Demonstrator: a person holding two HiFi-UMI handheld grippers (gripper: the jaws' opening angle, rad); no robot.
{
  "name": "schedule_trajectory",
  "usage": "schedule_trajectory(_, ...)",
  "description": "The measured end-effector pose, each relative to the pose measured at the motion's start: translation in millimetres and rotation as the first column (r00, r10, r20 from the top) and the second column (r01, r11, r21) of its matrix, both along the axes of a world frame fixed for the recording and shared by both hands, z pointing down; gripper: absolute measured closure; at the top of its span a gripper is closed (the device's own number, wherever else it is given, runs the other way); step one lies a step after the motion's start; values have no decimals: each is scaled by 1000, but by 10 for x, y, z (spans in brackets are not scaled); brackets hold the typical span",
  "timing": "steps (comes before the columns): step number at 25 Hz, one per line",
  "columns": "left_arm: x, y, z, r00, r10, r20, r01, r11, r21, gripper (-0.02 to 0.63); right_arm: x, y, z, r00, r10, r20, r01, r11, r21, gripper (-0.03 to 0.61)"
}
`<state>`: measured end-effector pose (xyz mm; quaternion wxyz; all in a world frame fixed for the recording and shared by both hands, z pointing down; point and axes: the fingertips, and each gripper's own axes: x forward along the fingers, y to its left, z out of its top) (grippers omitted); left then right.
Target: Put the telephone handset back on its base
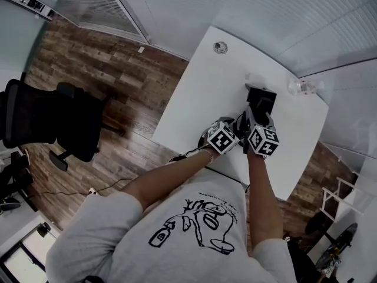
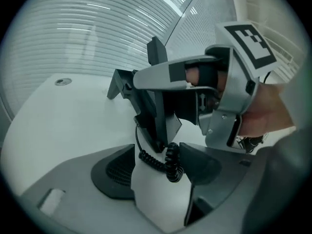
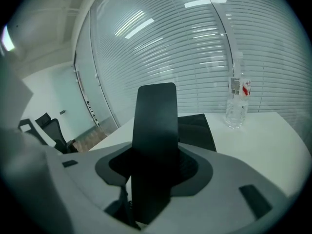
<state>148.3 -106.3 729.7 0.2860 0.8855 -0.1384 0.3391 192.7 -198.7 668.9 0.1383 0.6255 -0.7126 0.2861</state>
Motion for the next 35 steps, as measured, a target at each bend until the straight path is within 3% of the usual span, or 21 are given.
schedule_trajectory(10,83,-54,213,994,1,107,-6,999,50,333,28,-19,79,997,34,64,-33,999,-8,387)
schedule_trajectory(23,112,-31,254,983,82,165,-101,988,113,334,-135,-56,78,984,-148,-99,140,986,-88,373)
schedule_trajectory(35,112,71,181,977,133,169,-153,982,112,334,-160,-51,121,975,-173,-137,154,978,-138,362)
